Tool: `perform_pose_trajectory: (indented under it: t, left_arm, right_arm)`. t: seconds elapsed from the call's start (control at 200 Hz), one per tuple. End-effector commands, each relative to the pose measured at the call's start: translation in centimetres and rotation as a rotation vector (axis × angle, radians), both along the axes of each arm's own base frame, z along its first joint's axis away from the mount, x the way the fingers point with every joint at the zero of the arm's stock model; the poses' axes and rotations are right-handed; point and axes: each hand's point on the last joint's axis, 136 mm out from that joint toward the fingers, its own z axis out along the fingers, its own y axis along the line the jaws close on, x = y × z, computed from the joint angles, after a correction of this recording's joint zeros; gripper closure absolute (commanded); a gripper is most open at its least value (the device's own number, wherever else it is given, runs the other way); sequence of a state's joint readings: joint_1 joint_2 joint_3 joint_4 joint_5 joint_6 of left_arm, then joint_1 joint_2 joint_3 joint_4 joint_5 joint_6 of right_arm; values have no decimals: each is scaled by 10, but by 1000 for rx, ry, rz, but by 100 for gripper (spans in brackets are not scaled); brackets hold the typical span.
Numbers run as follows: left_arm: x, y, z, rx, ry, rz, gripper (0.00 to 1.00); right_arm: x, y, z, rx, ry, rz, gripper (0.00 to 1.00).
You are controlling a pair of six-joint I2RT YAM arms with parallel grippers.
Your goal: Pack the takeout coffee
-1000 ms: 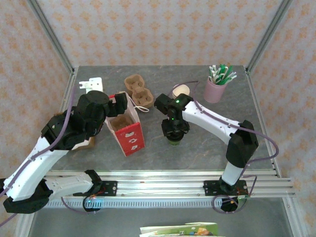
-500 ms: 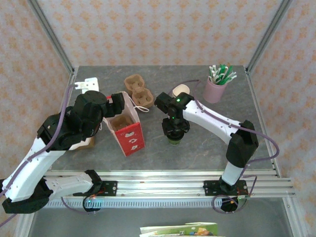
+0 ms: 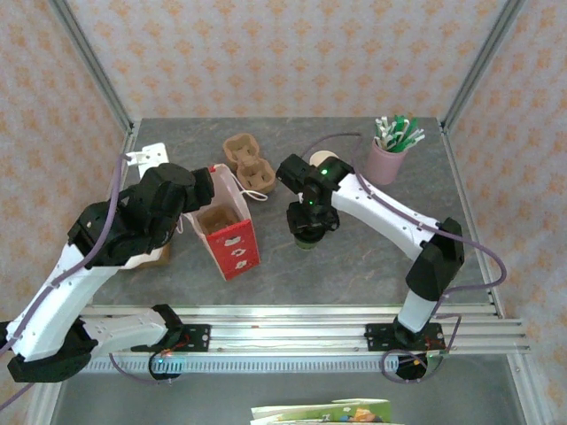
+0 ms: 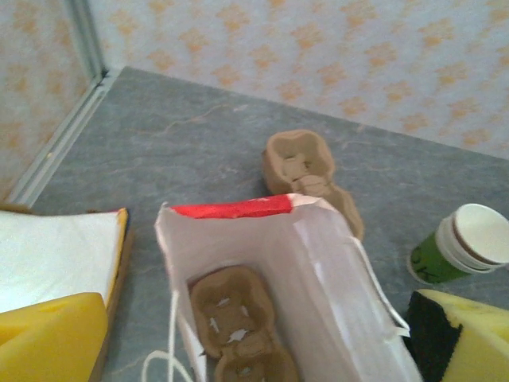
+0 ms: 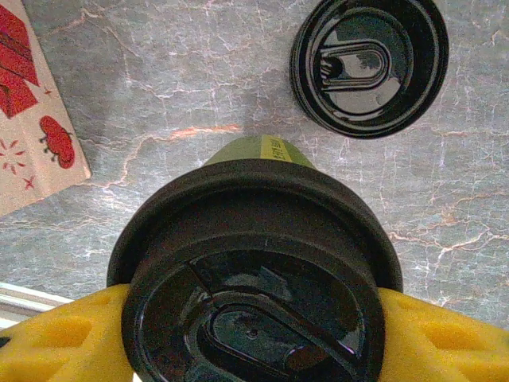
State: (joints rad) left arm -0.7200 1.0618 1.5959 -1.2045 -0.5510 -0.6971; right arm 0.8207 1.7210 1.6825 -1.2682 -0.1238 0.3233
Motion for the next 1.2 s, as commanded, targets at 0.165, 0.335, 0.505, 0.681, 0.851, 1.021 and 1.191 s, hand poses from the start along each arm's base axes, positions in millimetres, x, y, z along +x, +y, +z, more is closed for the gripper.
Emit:
perform_pose_trajectory:
  t: [0.165, 0.335, 0.505, 0.681, 0.851, 1.021, 1.191]
  left_arm:
    - [-12, 22, -3, -28, 21, 103, 2]
    - [-14, 25, -13, -8, 52, 117, 2]
    - [-19, 25, -35, -25, 119, 127, 4]
    - [-21, 13, -79, -103, 243, 102, 11]
    - [-21, 4, -120, -246, 319, 90, 18]
    - [-13, -7, -141, -305, 353, 60, 25]
    - [-9, 1, -142, -232, 364, 66, 39]
  right_arm:
    - [3, -7, 31, 32, -61, -13, 37]
    - [8, -11, 43, 56, -92, -35, 37]
    - [14, -16, 51, 72, -110, -56, 37]
    - [23, -21, 54, 77, -120, -72, 37]
    - [26, -18, 58, 87, -129, -65, 37]
    - [27, -18, 60, 90, -134, -66, 37]
    - [27, -18, 62, 94, -137, -65, 37]
